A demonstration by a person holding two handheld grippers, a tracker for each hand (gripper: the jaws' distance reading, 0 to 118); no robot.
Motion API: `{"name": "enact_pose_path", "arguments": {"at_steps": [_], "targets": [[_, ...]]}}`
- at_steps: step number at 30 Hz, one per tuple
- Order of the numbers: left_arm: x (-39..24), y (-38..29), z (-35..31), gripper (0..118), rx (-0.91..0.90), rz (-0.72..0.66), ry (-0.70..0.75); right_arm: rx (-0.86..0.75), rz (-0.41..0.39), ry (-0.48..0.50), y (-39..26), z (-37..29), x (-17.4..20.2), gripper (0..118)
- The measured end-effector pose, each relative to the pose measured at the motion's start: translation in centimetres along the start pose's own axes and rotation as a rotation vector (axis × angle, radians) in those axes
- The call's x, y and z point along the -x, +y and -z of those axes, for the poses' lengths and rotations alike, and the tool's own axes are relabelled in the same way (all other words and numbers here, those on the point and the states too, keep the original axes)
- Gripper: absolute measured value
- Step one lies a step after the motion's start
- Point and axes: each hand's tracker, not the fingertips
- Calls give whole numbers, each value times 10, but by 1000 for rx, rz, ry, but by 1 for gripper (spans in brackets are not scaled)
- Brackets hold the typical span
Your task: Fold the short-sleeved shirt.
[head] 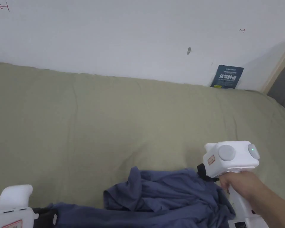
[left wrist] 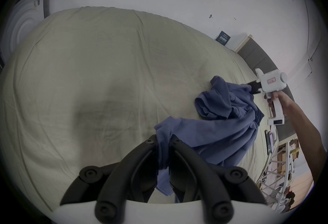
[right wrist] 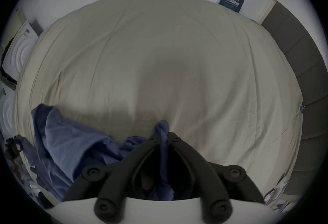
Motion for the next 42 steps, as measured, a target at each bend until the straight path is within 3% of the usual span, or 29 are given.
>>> {"name": "enact_pose_path", "arguments": {"at_steps": [5,11,13,23,29,33,36,42], "targets": [[-1,10,-16,10,-75,-48,2,-224,229,122,-7,-59,-34,7],[-14,37,-58,9,-182,-66,35,-444,330,205,-17,-169,-60,7],[-18,50,-80,8,-242,-101,-11,-510,329,230,-21,-208,-64,7],[-42,111,-211,7,-552,-42,69,-798,313,283,-29,-384,-56,7],[-61,176,-288,7,-701,22,102,-993,254,263,-16,-477,-50,7],[-82,224,-346,7,-805,36,144,-1093,282,245,-3,-531,-50,7],[-91,255,-377,7,-849,30,191,-1117,297,247,8,-557,-52,7],[-82,281,-366,7,-855,17,210,-1132,303,270,23,-557,-49,7]]}}
